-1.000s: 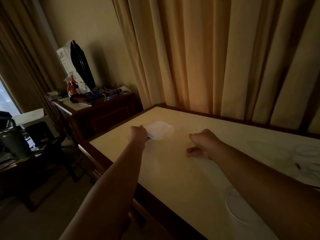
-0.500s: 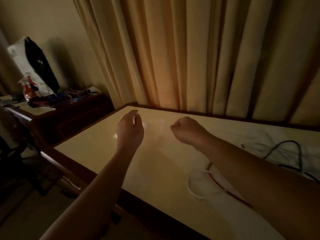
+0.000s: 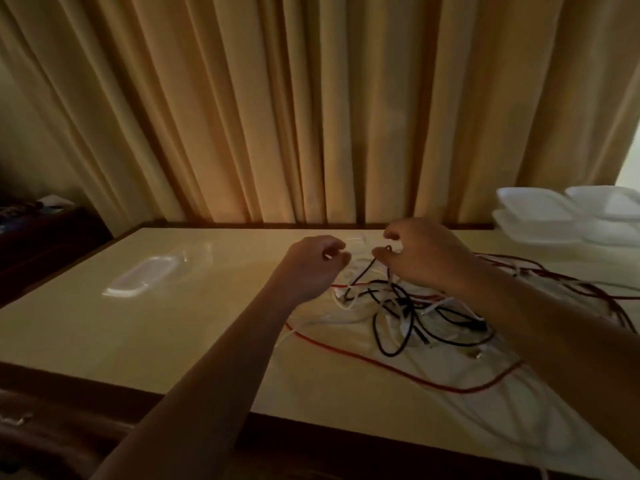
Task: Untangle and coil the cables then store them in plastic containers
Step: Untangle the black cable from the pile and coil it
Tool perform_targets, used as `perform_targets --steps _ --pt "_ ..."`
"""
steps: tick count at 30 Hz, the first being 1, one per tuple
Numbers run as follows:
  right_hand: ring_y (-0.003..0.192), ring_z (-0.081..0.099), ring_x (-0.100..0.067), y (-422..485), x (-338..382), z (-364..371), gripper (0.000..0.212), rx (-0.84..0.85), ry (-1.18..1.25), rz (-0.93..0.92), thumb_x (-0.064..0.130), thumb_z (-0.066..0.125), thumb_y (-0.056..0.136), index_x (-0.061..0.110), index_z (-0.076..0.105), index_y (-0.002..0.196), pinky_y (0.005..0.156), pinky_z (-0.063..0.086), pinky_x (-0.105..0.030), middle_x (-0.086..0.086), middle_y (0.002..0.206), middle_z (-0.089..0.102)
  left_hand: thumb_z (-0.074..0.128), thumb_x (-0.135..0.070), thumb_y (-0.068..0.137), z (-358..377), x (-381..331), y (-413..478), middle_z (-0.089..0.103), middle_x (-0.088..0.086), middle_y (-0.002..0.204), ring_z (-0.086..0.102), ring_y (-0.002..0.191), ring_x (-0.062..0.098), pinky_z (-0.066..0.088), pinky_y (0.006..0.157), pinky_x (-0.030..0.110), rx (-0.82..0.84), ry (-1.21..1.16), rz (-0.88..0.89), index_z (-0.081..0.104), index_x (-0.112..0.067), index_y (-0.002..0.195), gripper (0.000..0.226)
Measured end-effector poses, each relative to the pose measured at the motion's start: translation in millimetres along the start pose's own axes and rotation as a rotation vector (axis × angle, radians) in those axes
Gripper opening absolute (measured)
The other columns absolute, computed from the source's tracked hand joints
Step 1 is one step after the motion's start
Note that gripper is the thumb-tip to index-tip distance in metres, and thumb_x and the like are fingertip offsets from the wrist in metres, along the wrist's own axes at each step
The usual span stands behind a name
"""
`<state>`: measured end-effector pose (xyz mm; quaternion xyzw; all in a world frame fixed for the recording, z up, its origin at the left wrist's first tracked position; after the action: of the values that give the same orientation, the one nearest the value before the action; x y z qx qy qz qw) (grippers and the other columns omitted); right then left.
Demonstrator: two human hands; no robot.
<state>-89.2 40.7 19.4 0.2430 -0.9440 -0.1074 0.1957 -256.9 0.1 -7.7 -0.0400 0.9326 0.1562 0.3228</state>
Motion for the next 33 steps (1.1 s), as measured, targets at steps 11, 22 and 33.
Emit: perform_targets --steps 11,22,33 --pt "0.065 0.059 -0.012 -5 -35 -52 0.031 0.012 0.339 0.026 0.046 0.057 0.098 0.021 0.074 0.089 0.057 0.041 -0.028 -0.001 0.077 0.067 0.063 -0.029 0.101 19 -71 24 0.074 -0.002 0.095 0.070 0.093 0.013 0.058 0.093 0.041 0.071 -0.328 0.095 0.071 -0.025 0.104 0.009" --pt "0.088 0.072 -0.017 7 -43 -96 0.032 0.098 0.703 0.023 0.039 0.053 0.103 0.014 0.073 0.095 0.071 0.049 -0.024 0.004 0.084 0.078 0.057 -0.034 0.105 -43 -152 58 0.049 -0.011 0.061 0.034 0.047 0.007 0.029 0.044 0.022 -0.170 -0.573 0.275 0.064 -0.020 0.103 0.016" --pt "0.050 0.033 -0.010 25 -26 -131 0.034 -0.166 1.434 0.030 0.041 0.050 0.104 0.018 0.066 0.085 0.048 0.033 -0.025 0.005 0.058 0.039 0.067 -0.039 0.098 33 -167 14 0.054 0.010 0.069 0.032 0.050 0.014 0.024 0.051 0.030 0.317 -0.488 0.276 0.075 -0.008 0.093 0.032"
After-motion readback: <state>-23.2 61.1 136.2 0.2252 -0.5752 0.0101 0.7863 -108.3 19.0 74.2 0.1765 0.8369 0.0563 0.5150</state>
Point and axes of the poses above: each hand's wrist, its own y-axis towards the middle knuckle, its own z-axis out of the palm, x = y × z, the point moved 9 cm from there along y, towards the middle knuckle
